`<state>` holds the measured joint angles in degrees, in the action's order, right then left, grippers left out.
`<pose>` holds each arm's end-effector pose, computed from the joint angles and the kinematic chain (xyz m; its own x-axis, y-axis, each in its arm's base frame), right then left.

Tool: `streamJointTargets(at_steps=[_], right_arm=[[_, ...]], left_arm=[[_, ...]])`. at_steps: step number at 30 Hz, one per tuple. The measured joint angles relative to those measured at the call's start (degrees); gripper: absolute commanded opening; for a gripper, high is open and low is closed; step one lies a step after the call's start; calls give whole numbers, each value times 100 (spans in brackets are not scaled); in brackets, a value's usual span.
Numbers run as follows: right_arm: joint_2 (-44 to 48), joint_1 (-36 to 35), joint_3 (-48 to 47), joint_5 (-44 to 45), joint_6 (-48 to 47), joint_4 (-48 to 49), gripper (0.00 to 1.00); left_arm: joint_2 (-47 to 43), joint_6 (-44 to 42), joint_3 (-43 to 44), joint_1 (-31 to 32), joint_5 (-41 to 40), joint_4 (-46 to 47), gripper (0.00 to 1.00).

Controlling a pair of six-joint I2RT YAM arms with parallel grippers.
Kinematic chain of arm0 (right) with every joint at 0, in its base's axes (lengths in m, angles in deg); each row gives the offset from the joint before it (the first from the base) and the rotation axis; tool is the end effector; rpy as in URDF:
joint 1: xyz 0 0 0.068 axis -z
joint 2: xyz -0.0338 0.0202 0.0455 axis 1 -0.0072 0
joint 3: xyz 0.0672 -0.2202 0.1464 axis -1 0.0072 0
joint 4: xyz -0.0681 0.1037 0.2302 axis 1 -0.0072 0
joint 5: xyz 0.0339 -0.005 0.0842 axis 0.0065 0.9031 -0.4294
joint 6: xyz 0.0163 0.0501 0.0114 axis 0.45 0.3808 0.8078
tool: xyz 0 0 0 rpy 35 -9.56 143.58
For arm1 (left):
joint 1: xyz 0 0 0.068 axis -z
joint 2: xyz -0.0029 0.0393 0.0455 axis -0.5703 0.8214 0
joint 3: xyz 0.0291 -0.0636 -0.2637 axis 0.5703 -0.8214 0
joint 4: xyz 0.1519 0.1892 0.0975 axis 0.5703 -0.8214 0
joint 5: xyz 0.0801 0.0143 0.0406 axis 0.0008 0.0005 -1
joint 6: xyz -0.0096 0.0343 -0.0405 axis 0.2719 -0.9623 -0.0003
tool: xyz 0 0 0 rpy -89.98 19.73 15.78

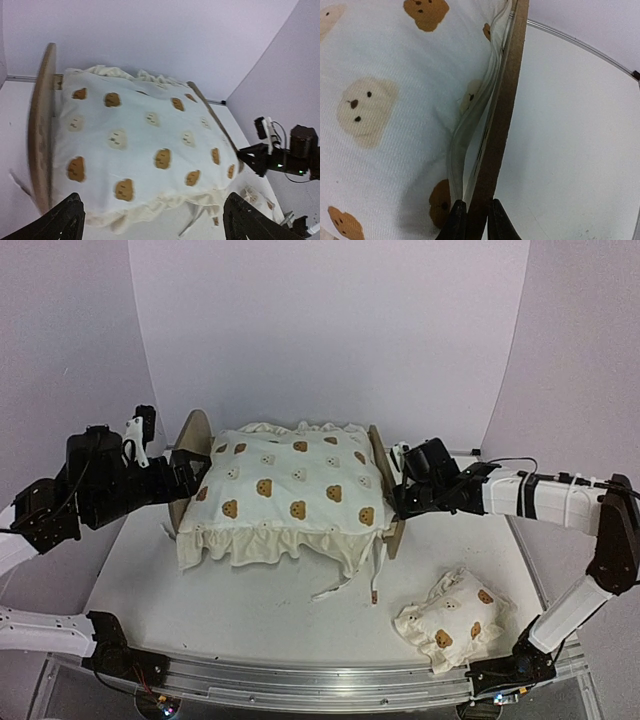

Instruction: Set up the pet bed

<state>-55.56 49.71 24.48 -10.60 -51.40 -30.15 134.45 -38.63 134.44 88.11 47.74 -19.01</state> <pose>0.2647 0.2084 0.2383 -0.6322 -0.2739 -0.7248 -0.3477 0.9363 -0.0505 0.1151 -0.1313 0.3698 -0.4345 -0.2222 -0.8728 0.3361 0.8590 -0.3861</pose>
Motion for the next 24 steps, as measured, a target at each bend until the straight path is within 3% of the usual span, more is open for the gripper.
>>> streamJointTargets(at_steps=[2,3,6,12,19,24], right_arm=[[170,144,22,-7,-109,-356,3],[234,203,17,-2,-142,-542,18],[299,275,-225,-105,-105,-1314,41],[879,-7,-597,-911,372,-2205,62],[695,-656,-811,-1211,411,-2129,60],[-59,-627,-763,-87,177,-2026,29]], left_arm=[[127,-11,17,-391,37,-177,96],[251,-15,17,-597,92,-284,95],[678,-79,22,-1097,212,-498,95],[780,-186,125,-1215,111,-881,98],[820,-299,280,-1486,-55,-966,93],[1123,-302,144,-1582,-101,-964,90]])
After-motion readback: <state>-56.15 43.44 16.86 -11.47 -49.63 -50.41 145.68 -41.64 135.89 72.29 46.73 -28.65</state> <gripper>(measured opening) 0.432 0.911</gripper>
